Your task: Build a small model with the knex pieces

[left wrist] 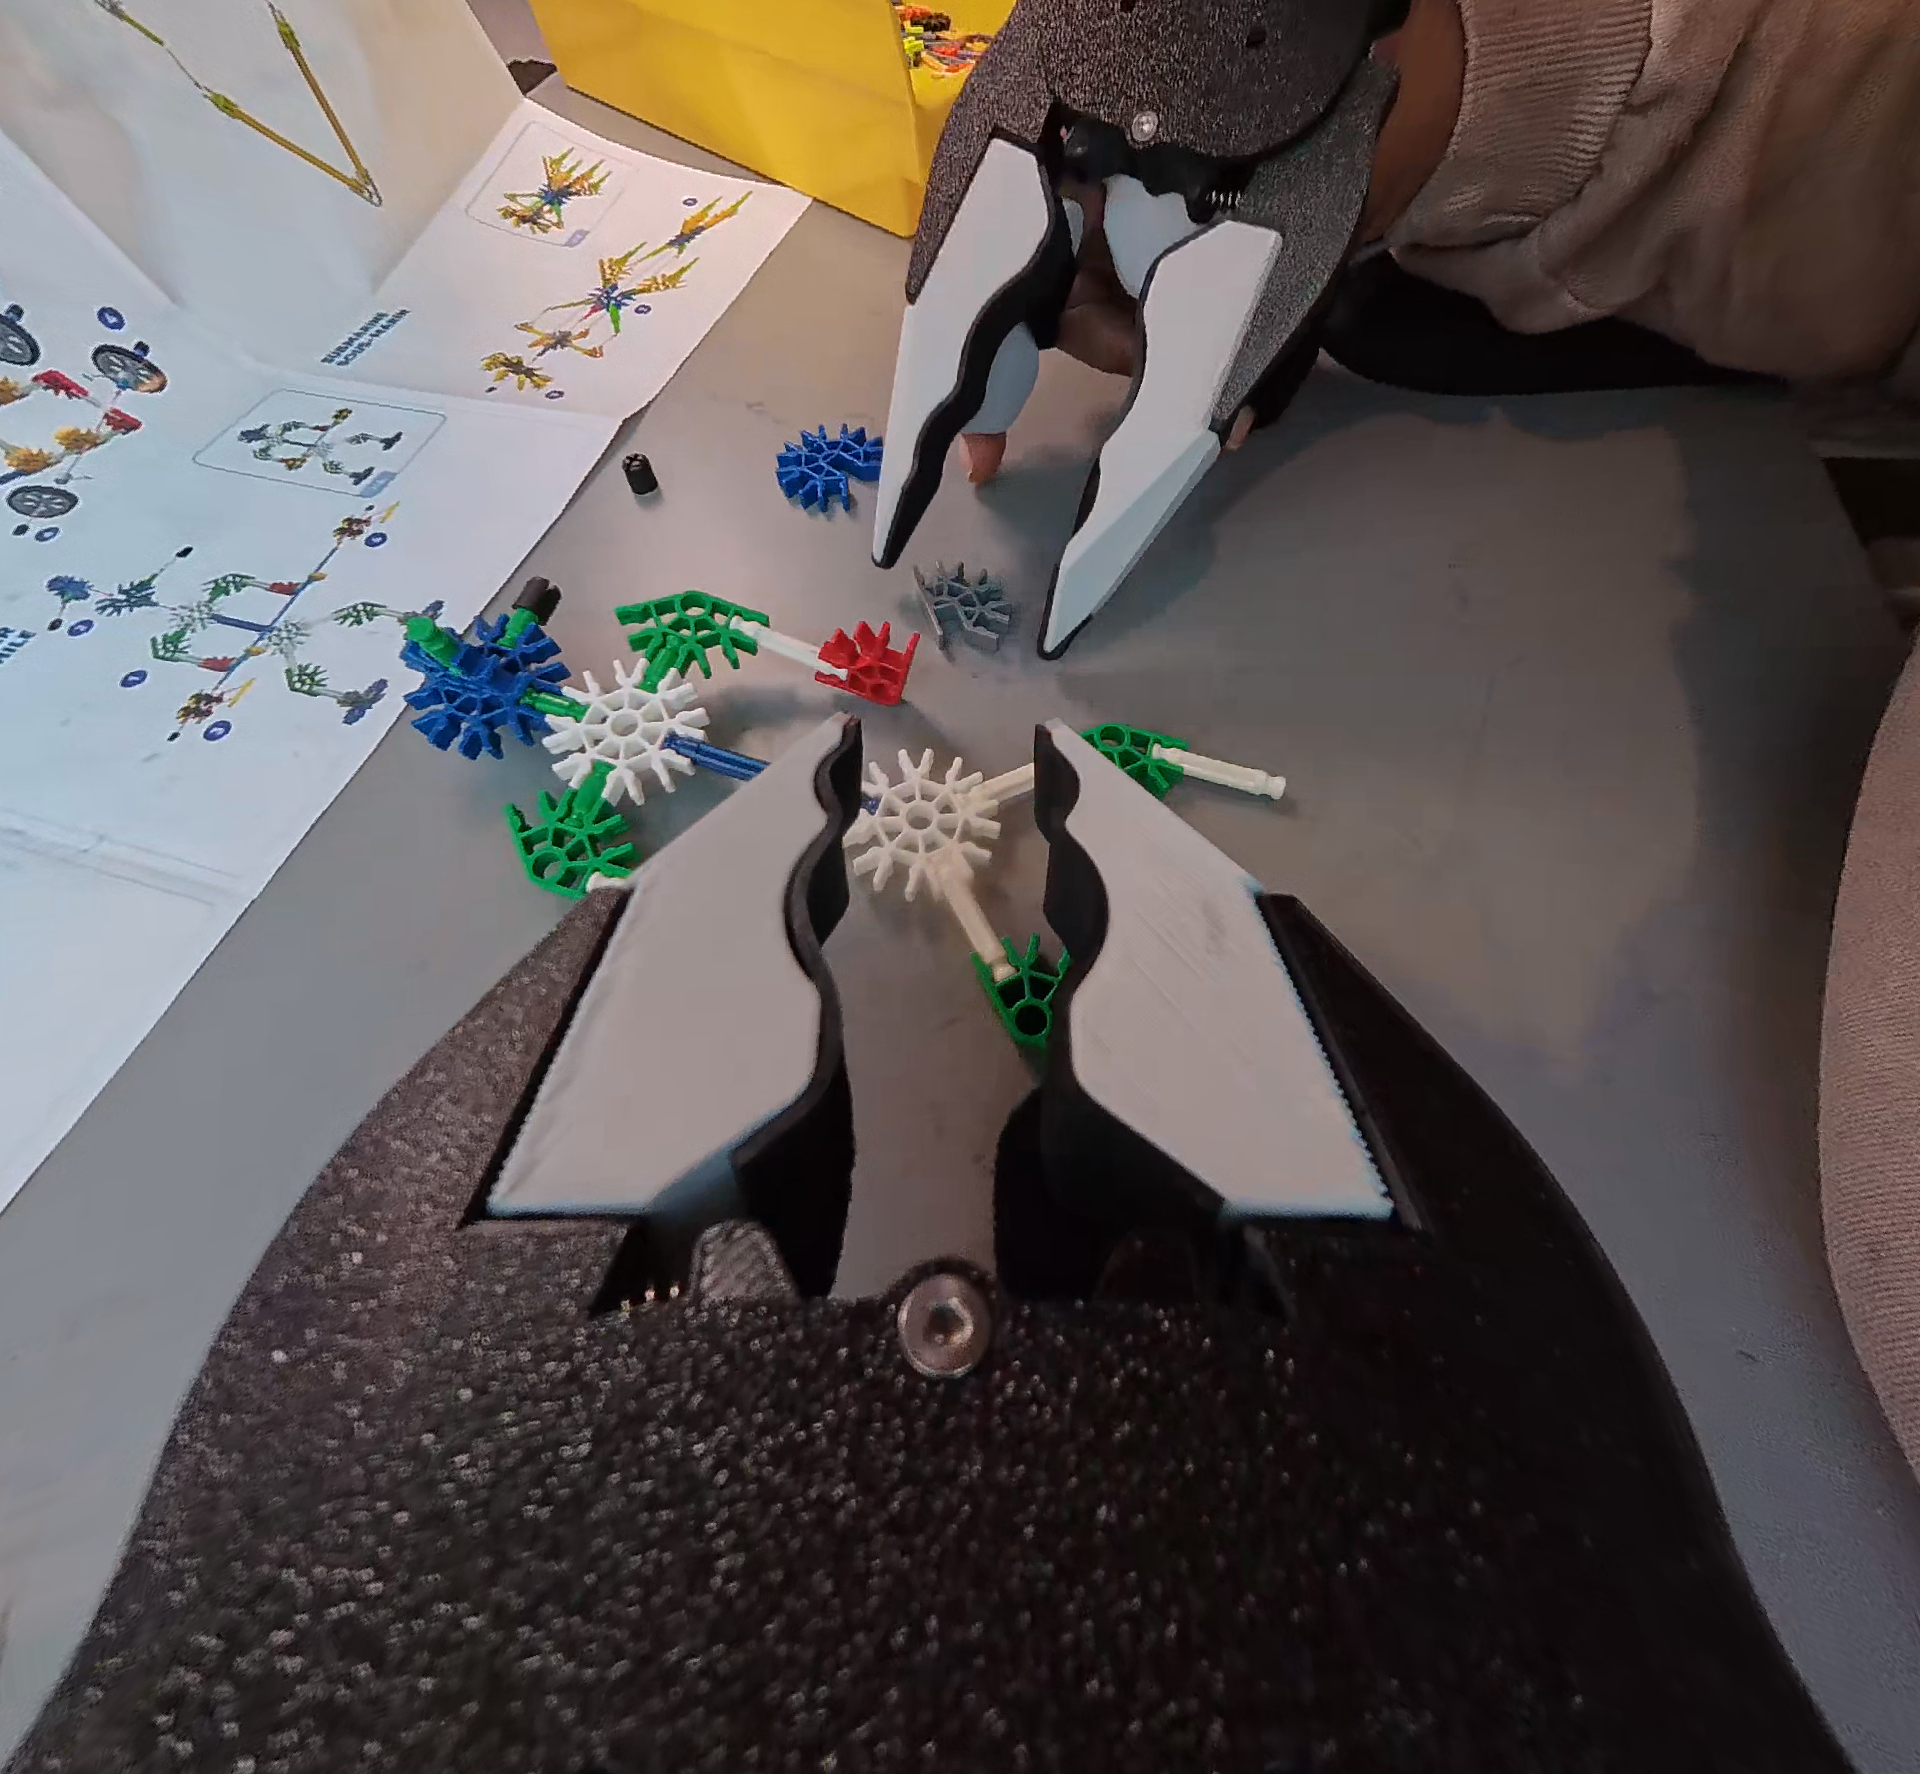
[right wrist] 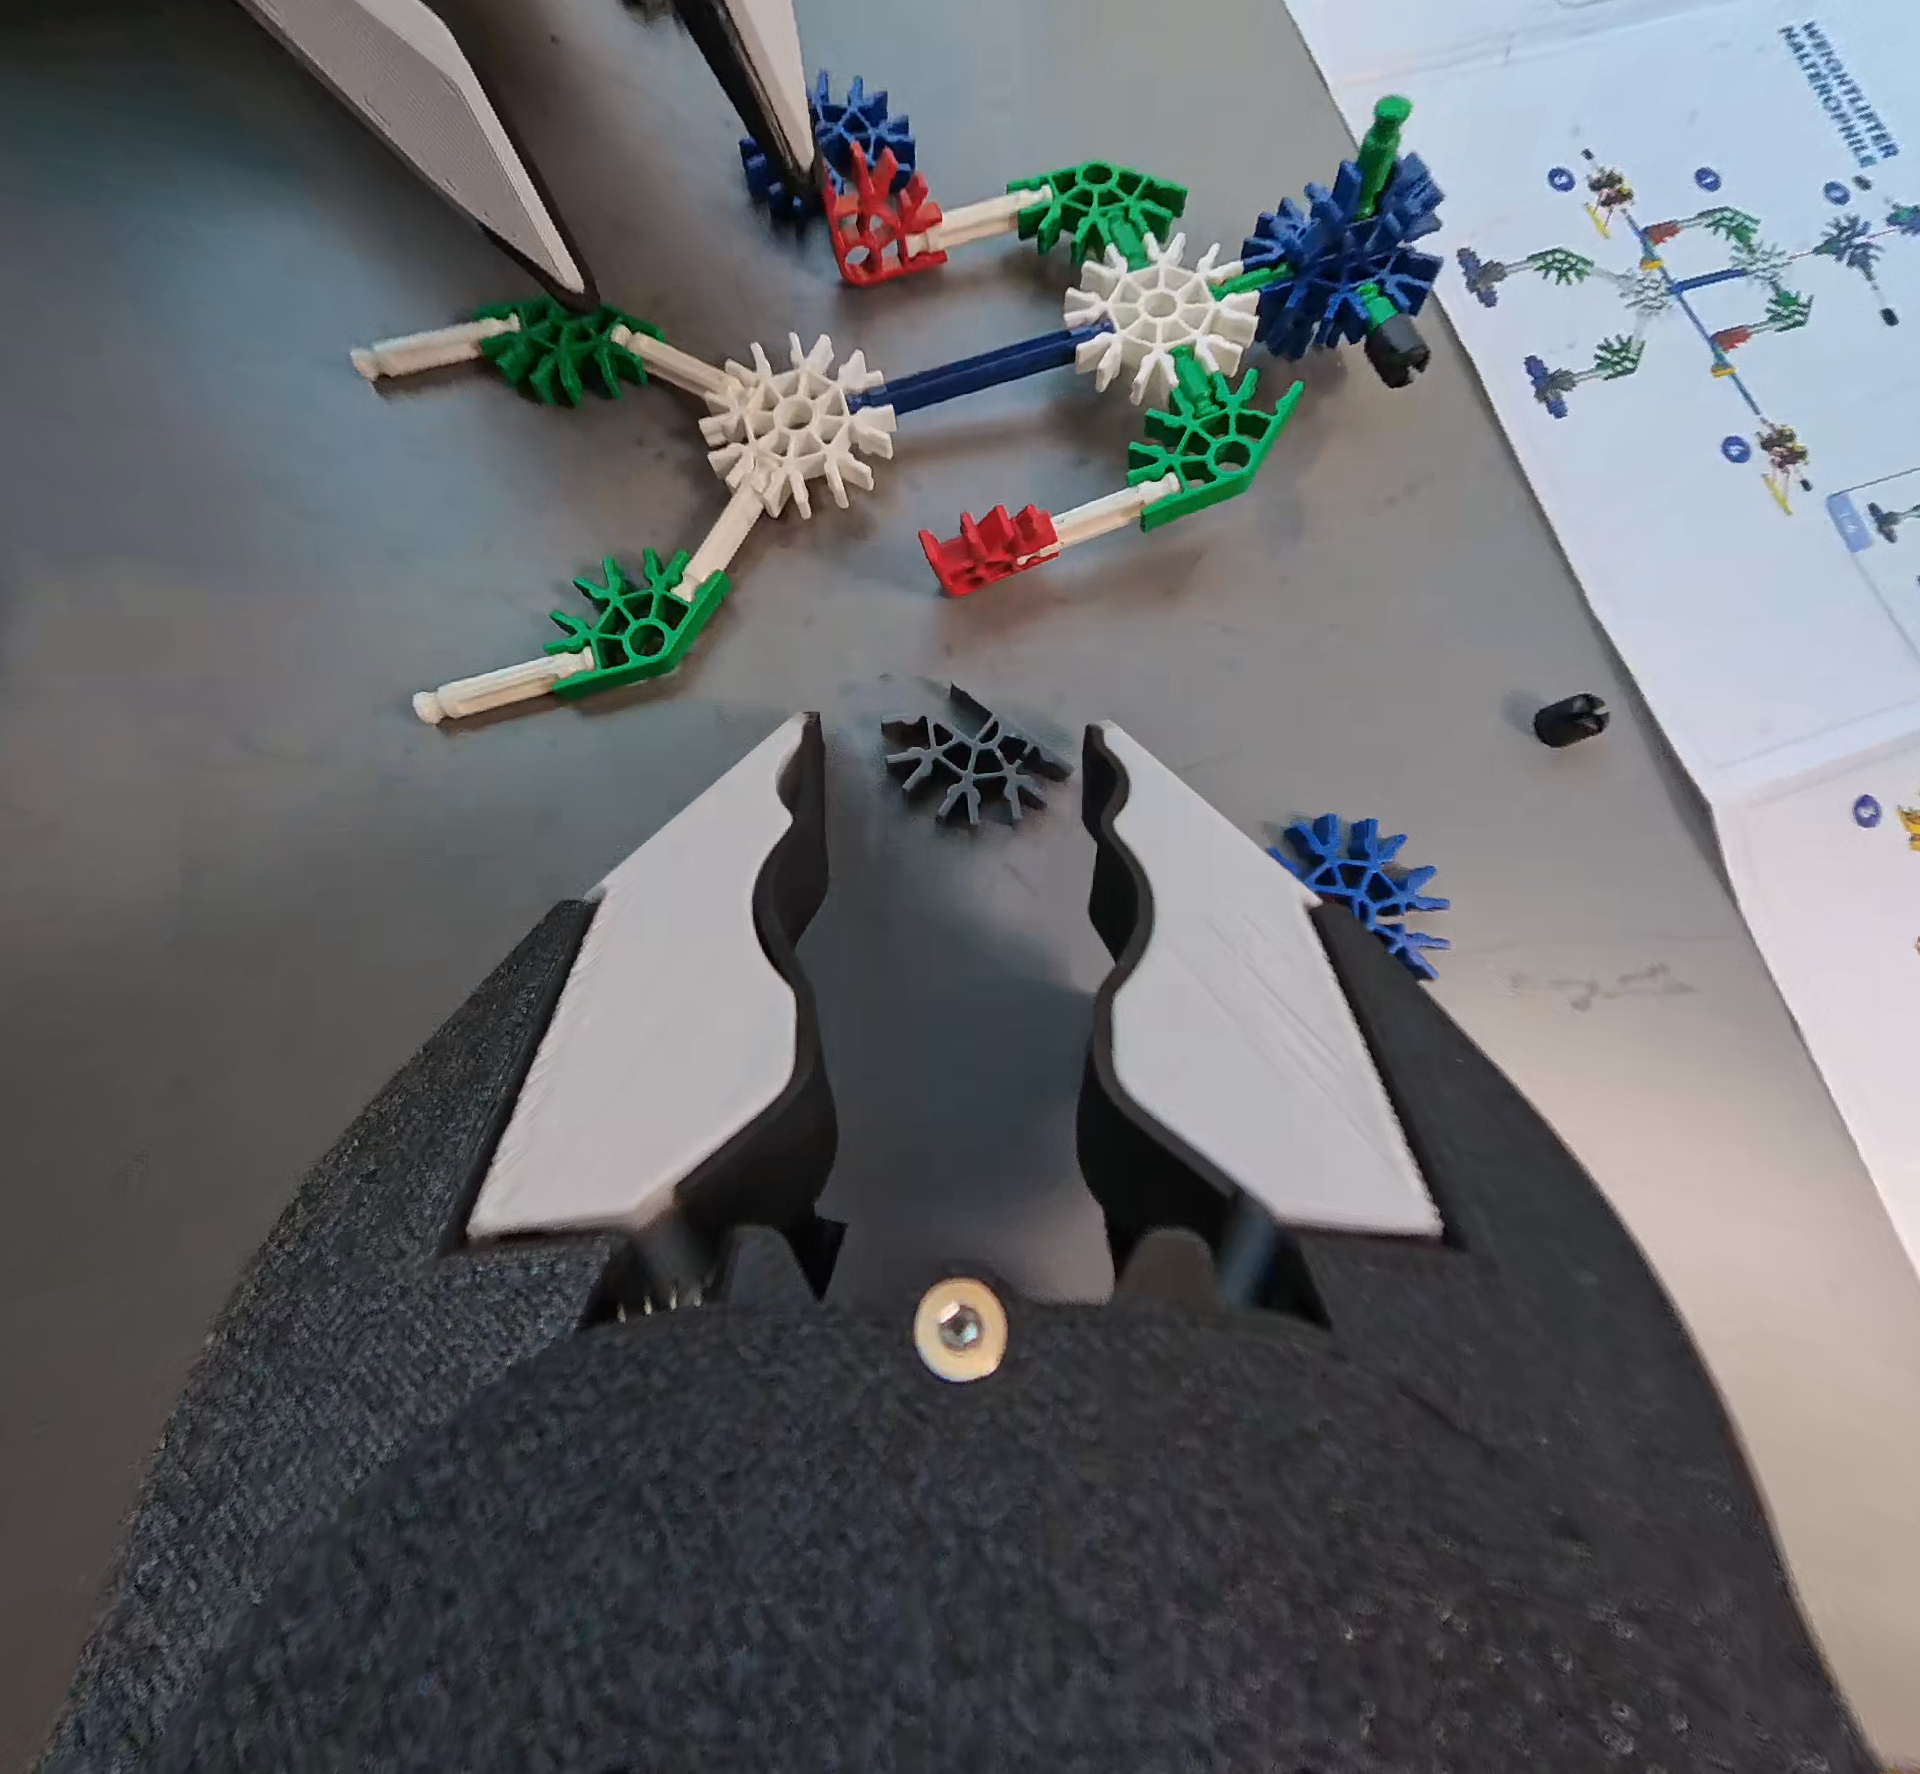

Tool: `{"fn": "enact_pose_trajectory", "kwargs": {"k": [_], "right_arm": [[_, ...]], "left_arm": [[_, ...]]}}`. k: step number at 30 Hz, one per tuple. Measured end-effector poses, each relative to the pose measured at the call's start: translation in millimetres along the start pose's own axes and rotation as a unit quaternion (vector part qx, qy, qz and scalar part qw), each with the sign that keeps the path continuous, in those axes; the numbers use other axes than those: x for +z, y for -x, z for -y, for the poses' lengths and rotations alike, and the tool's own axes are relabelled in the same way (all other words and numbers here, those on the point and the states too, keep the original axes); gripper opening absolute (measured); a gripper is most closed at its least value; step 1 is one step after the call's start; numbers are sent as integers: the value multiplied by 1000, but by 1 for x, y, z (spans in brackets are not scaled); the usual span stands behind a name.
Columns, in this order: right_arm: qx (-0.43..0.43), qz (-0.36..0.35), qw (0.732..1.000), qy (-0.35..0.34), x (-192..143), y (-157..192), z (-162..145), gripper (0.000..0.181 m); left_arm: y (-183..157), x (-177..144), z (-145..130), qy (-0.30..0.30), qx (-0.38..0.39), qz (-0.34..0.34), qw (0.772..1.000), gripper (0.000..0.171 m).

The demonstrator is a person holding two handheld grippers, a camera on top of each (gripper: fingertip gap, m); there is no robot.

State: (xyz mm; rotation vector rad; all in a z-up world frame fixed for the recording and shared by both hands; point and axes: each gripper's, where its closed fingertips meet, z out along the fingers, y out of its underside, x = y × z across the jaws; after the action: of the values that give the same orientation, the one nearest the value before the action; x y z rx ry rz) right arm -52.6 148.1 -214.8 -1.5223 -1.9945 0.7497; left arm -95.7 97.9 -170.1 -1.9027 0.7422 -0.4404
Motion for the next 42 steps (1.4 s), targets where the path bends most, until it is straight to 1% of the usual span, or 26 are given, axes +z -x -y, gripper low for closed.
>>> {"fn": "enact_pose_trajectory", "kwargs": {"k": [1,3,7,8,9,10,12,13,17,19,20,21,23,24,27,29,32,35,37,39,41,42], "right_arm": [[-7,-4,1000,5,1,0,0,46],[-11,-4,1000,12,1,0,-1,29],[-10,13,1000,9,-2,6,-1,24],[1,27,1000,-4,-4,9,2,16],[16,40,999,-27,-7,11,8,3],[33,55,997,-49,-11,14,15,0],[59,74,993,-75,-18,16,24,1],[61,73,993,-73,-19,15,24,6],[24,43,998,-35,-17,10,8,27],[20,30,999,-15,-15,5,2,40],[24,34,999,-5,-12,6,-2,45],[28,38,999,10,-8,8,-5,46],[3,12,1000,25,-5,4,-7,34],[-4,14,999,31,-4,6,-6,34],[-23,49,998,26,-6,21,-4,34],[-32,95,995,-7,-13,38,6,34],[-42,170,982,-74,-30,65,29,34],[-10,219,970,-108,-38,79,43,34],[24,243,963,-116,-38,81,46,34],[53,272,953,-125,-40,84,49,34],[70,291,945,-135,-42,87,52,34],[78,293,943,-140,-43,86,54,34]], "left_arm": [[0,0,0,1,0,-1,1000,32],[-1,1,-1,4,3,-1,1000,32],[-1,1,-2,7,7,0,1000,32],[-1,1,-2,7,8,0,1000,32],[-2,1,-2,7,9,0,1000,32],[-2,1,-2,6,10,-1,1000,32],[-4,2,-1,4,16,-5,1000,31],[-6,2,-1,4,21,-6,1000,32],[-9,6,-6,18,44,-2,999,30],[-9,7,-7,21,53,1,998,29],[-9,8,-8,23,55,2,998,29],[-9,8,-9,25,57,4,998,28],[-8,9,-9,26,61,6,998,28],[-8,9,-9,26,63,7,998,28],[-11,10,-8,25,73,9,997,28],[-19,10,-5,20,88,1,996,28],[-42,10,4,1,122,-28,992,28],[-67,12,12,-18,167,-48,985,28],[-72,12,15,-23,203,-35,978,27],[-66,15,14,-12,225,-1,974,18],[-62,14,15,-11,230,16,973,10],[-61,13,17,-14,228,18,973,9]]}}
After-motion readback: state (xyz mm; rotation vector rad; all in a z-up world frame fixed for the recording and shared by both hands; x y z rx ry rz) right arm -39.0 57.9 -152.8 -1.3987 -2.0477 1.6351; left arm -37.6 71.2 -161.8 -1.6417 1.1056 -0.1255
